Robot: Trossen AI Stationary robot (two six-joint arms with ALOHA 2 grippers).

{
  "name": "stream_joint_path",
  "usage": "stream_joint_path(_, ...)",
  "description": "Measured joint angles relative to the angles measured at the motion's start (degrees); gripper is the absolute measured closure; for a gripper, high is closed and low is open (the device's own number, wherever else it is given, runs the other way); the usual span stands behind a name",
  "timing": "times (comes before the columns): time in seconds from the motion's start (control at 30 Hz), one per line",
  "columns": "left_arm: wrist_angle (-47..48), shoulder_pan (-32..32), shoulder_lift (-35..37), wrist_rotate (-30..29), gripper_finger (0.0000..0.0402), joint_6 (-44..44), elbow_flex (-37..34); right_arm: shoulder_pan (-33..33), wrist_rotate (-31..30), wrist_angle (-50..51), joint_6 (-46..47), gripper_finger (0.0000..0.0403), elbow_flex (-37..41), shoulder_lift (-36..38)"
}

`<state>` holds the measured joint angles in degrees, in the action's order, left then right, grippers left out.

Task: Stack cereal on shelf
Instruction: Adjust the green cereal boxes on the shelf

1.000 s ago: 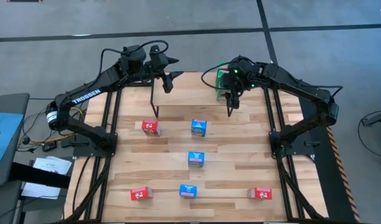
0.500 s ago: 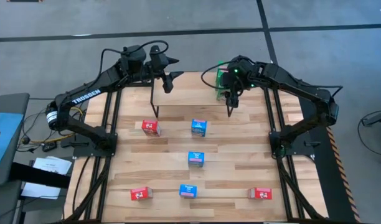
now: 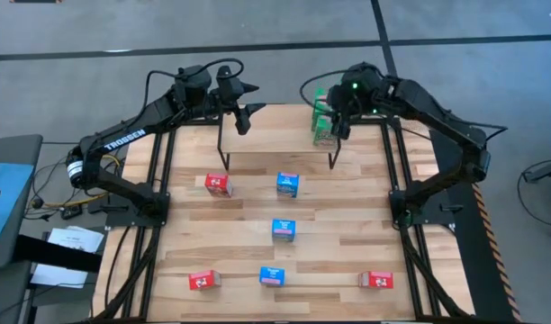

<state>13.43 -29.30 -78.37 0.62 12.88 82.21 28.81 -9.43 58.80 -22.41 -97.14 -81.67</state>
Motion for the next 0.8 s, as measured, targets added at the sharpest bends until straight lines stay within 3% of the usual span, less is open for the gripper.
stream_joint_path(0.37, 0.0, 0.0, 0.0, 0.0, 0.0159, 0.0, 0.0, 8.1, 0.1, 4.0, -0.1, 0.0152, 0.0, -1.6)
stream_joint_path(0.8, 0.0, 0.0, 0.0, 0.0, 0.0159, 0.0, 0.0, 9.6, 0.0, 5.2, -0.1, 0.0152, -0.1, -4.9)
